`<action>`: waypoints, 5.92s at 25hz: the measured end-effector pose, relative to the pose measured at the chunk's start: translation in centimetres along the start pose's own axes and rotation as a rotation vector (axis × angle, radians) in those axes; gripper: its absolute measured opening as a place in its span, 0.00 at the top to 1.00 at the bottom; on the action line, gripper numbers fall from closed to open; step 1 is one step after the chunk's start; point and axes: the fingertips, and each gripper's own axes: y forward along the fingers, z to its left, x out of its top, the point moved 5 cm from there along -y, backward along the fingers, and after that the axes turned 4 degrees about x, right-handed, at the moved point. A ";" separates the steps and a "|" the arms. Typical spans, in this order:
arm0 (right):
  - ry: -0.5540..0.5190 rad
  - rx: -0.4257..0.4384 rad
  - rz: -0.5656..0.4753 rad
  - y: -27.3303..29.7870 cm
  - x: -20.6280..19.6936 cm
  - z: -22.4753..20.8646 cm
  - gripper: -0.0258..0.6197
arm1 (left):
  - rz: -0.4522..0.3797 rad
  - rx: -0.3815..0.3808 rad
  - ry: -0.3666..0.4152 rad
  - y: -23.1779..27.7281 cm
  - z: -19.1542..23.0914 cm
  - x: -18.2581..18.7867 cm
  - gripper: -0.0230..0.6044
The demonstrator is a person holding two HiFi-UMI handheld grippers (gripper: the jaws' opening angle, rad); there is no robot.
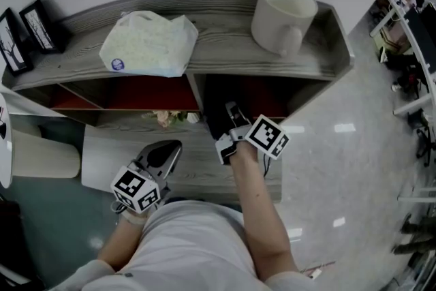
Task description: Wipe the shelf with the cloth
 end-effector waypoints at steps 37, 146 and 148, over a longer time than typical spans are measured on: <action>0.178 0.078 -0.483 -11.8 12.1 4.4 0.83 | 0.023 -0.088 0.024 1.4 -4.4 -0.3 0.94; 0.225 -0.166 -0.544 1.6 6.8 -4.3 0.82 | 0.007 0.154 -0.060 -5.3 1.8 -2.0 0.94; 0.211 -0.148 -0.476 2.4 6.1 -3.8 0.82 | 0.006 0.155 -0.062 -5.3 1.7 -2.2 0.94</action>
